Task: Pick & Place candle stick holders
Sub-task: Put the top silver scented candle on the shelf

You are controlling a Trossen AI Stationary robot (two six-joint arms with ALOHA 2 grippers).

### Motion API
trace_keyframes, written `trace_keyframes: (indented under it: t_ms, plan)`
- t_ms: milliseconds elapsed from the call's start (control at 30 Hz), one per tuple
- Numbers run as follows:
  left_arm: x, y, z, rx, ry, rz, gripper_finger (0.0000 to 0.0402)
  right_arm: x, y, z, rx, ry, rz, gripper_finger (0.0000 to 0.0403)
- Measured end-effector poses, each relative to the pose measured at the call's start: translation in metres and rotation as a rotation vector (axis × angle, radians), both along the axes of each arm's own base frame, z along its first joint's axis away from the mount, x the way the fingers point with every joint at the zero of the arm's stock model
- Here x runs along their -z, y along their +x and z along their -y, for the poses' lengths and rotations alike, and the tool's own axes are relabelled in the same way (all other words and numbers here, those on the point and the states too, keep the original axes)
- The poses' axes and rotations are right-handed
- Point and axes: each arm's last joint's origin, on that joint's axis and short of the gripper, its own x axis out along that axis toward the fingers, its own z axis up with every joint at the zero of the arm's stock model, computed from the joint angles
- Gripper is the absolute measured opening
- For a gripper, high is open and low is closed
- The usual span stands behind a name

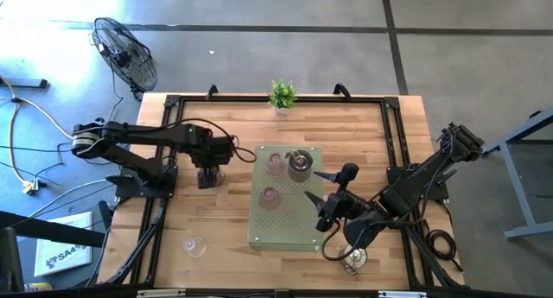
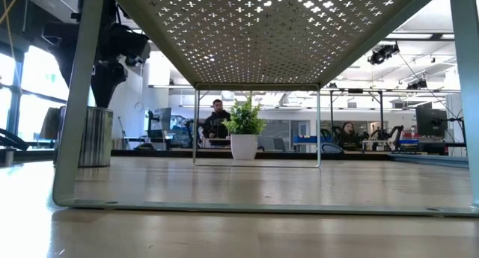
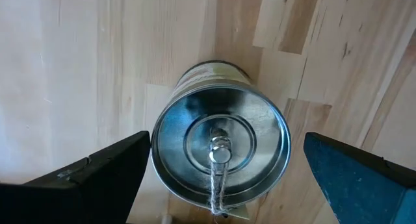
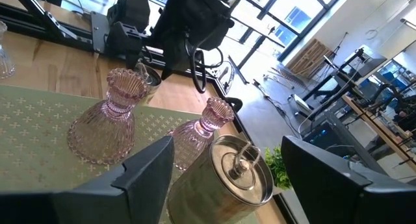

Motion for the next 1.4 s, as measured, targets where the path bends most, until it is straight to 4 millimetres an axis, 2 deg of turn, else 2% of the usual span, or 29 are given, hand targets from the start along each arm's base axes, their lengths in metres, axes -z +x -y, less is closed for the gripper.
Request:
trace_keyframes:
  t_ms: [267,533,967,1100,1400]
  plan:
    - [0.001,0.000,0.000,-0.003,0.000,0.003,0.0399,0.000,0.000,0.000,0.000,-0.003,-0.004,0.0277]
    - [0.037,-0.011,0.002,0.002,-0.028,-0.057,0.0399,0.000,0.000,0.000,-0.008,0.002,-0.008,0.0277]
    - [0.036,-0.009,0.001,0.002,-0.024,-0.031,0.0399,0.000,0.000,0.000,-0.002,-0.001,-0.005,0.0277]
    - [0.040,-0.002,0.000,0.006,-0.014,0.052,0.0399,0.000,0.000,0.000,-0.003,-0.001,-0.005,0.0277]
    - [0.045,-0.004,0.001,0.024,-0.014,0.042,0.0399,0.000,0.000,0.000,-0.005,0.000,-0.006,0.0277]
